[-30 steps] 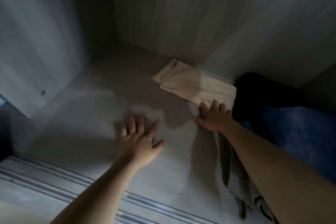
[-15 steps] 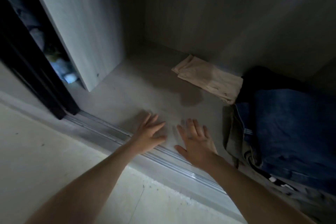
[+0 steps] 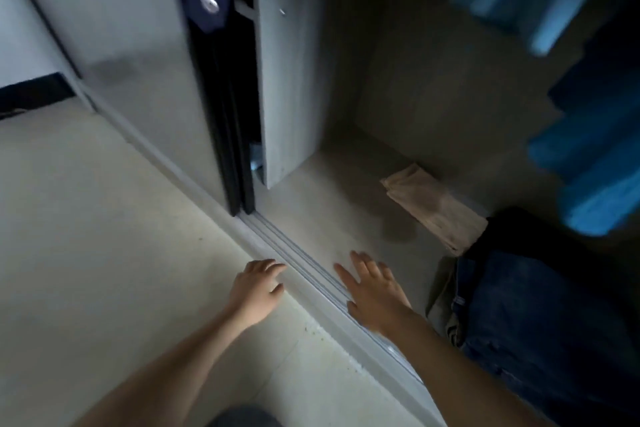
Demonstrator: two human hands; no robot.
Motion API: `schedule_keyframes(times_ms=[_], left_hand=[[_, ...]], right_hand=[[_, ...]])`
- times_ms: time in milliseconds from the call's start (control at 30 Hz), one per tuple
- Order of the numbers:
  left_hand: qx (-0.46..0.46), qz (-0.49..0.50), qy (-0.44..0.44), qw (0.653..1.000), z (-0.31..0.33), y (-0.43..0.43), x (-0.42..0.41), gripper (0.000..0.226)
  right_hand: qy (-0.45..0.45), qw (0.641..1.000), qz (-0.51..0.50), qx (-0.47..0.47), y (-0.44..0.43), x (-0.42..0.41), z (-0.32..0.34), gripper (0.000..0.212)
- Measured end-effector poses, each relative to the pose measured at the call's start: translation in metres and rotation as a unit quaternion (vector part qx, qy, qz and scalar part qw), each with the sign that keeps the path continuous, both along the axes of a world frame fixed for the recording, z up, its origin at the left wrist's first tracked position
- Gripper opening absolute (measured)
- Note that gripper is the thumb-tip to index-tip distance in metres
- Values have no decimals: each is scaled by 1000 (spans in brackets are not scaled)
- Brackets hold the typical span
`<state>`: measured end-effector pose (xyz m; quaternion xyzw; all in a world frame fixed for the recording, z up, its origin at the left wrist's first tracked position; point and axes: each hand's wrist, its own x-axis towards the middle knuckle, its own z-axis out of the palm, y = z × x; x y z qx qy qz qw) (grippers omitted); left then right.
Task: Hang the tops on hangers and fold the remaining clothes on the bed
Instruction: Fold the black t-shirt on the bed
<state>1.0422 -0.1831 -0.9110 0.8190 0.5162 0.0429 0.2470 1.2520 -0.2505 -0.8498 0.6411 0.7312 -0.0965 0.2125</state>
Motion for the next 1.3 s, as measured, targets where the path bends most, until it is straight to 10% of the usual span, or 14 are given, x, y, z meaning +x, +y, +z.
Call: schedule_keyframes(times_ms=[200,467,800,1300], left_hand=[[-97,238,-58,965,152,-46,-99,51],[-152,571,-35,806,301,-212,-213,44],[-243,744,-44,621,378,-498,-190,45],[-273,711,-63,645,353,-608,-217,45]], right_hand=[[66,987,106,100,29,-88,121,84],[143,944,293,41,-33,-225,261,78],[150,867,473,-56,-193,-252,317,77],[123,857,486,-116,-314,-294,288,63]])
